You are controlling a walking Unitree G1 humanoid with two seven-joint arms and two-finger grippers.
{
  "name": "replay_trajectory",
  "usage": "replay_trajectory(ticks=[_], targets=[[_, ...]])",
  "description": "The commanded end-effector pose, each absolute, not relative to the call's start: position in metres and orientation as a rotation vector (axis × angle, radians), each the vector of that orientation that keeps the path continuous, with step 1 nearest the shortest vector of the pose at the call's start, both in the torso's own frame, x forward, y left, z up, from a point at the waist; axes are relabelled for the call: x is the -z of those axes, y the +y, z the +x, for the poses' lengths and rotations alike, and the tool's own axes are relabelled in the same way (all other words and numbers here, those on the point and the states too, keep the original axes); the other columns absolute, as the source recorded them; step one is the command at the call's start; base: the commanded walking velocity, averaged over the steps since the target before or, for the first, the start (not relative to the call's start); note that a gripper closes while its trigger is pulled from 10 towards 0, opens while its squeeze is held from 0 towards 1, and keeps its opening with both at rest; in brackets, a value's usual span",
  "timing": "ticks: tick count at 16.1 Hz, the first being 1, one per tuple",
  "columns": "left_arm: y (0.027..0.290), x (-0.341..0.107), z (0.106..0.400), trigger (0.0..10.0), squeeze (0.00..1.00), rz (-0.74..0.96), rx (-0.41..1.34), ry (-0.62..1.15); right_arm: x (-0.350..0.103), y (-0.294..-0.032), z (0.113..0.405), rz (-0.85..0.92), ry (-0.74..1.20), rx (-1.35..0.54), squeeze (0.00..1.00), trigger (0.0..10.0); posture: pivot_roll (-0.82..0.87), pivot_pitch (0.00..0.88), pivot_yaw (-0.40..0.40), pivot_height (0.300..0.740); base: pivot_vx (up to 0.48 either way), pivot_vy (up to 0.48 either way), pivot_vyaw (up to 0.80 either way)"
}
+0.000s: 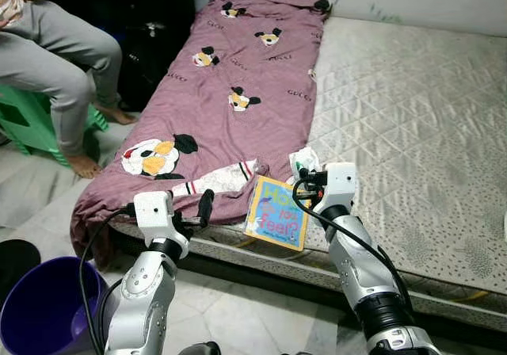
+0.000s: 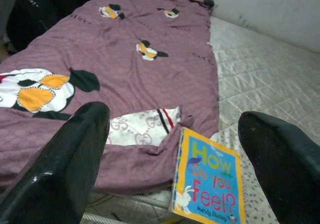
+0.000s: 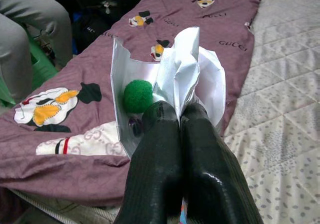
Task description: Clean up the room
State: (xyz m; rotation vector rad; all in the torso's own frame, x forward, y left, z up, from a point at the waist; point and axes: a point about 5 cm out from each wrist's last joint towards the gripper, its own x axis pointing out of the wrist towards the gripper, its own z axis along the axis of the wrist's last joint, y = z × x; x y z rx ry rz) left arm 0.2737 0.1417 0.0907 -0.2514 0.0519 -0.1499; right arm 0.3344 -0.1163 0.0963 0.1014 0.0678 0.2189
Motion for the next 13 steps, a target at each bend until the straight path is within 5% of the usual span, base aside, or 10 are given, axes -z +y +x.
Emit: replay_trajectory(ticks=[1, 4, 8, 13], targets=[[0.1429, -0.0924, 0.2728, 10.0, 0.00, -0.256, 0.151, 0.046, -0.0990, -0.1158, 0.3355, 0.116, 0.057, -0.215, 0.00, 10.0, 0.07, 0.124, -0.004, 0.740, 0.266, 0.000, 0.00], [0.1428, -0.0923, 0.2727, 10.0, 0.00, -0.256, 0.151, 0.047, -0.0985, -0.1168, 0.3359, 0.135, 0.066, -0.204, 0.00, 10.0, 0.07, 0.124, -0.004, 0.740, 0.269, 0.000, 0.00], [0.1428, -0.0921, 0.2726, 10.0, 0.00, -0.256, 0.151, 0.048, -0.0986, -0.1174, 0.3364, 0.131, 0.064, -0.202, 0.00, 10.0, 0.07, 0.124, -0.004, 0.740, 0.279, 0.000, -0.66], [0.1433, -0.0904, 0.2729, 10.0, 0.00, -0.252, 0.141, 0.062, -0.0969, -0.1186, 0.3358, 0.127, 0.069, -0.195, 0.00, 10.0, 0.07, 0.124, -0.004, 0.740, 0.111, 0.000, 0.00]])
